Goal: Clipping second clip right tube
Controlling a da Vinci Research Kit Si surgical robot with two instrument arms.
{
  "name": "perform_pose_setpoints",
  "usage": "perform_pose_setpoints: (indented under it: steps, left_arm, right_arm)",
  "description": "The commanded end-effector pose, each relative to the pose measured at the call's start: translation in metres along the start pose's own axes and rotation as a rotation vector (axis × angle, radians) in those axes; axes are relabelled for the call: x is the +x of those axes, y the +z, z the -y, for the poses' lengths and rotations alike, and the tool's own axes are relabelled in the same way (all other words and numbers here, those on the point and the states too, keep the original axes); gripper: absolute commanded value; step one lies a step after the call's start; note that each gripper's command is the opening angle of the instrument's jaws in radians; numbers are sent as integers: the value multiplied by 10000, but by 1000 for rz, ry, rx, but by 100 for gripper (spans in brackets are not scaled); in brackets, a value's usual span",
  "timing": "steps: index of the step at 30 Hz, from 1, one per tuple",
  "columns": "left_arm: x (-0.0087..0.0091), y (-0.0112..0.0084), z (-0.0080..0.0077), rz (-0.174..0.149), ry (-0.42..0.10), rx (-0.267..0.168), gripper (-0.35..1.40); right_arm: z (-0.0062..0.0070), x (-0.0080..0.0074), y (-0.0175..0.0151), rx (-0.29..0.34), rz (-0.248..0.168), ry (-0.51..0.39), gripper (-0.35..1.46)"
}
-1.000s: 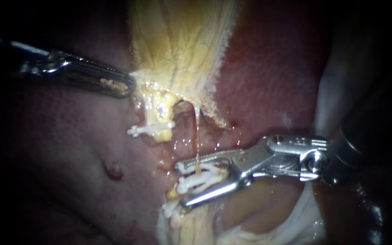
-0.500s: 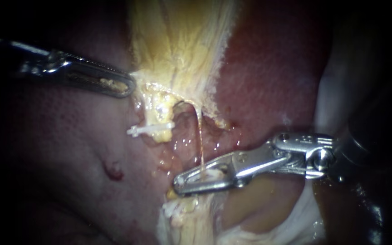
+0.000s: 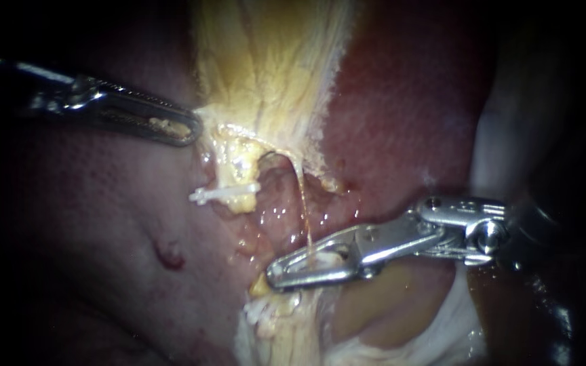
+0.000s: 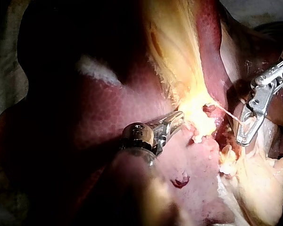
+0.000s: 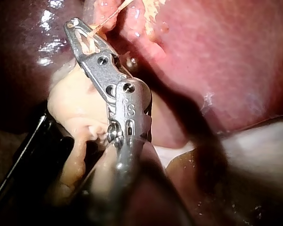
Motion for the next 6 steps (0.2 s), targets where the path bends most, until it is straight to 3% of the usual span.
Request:
perform_pose_setpoints:
  steps: [1, 6]
  left_arm:
    - [0, 0, 0, 0, 0, 0, -35]
    - [-1, 1, -1, 0, 0, 0, -35]
  right_arm:
    - [-1, 0, 0, 0, 0, 0, -35]
    - [-3, -1, -2, 0, 0, 0, -35]
